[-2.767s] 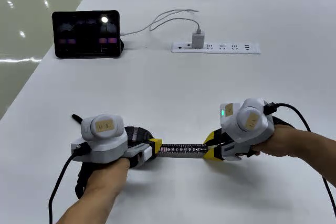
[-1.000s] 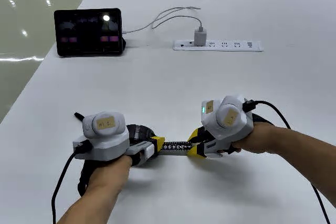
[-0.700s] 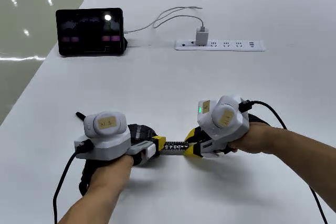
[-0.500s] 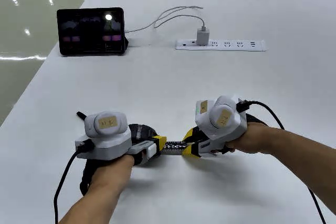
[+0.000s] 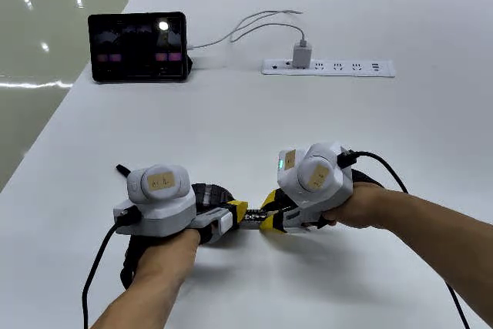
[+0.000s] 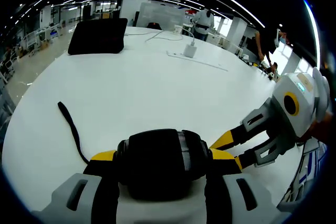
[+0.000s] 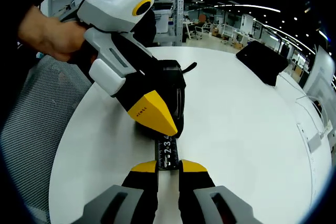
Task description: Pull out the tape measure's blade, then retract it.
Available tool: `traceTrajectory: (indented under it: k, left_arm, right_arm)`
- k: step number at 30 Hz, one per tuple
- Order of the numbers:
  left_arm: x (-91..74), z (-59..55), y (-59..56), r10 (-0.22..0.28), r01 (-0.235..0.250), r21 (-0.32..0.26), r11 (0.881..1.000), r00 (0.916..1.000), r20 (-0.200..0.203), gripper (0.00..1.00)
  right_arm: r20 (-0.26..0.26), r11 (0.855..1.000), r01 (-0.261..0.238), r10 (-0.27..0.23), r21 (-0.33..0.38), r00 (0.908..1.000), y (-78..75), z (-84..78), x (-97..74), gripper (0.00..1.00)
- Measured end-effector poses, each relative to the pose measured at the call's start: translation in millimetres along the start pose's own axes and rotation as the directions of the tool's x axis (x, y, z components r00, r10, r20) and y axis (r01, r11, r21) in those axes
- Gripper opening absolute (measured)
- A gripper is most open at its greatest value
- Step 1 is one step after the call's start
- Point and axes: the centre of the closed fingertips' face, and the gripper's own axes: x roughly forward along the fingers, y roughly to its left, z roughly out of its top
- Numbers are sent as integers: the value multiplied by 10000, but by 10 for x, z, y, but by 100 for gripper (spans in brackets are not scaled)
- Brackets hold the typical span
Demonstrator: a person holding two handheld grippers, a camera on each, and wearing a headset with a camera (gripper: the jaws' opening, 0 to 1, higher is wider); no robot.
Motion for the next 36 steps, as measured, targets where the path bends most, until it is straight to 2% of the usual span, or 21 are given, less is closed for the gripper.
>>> traceTrajectory:
  k: [20,36]
  left_arm:
    - [-3,0,2,-21,21,-76,10000,10000,1,61]
    - [-1,4,5,-36,36,-82,10000,10000,0,62]
  right_arm:
    - [224,9998,-65,69,-193,9997,5,157,136,11]
    - [329,9998,-68,74,-164,9994,3,191,160,11]
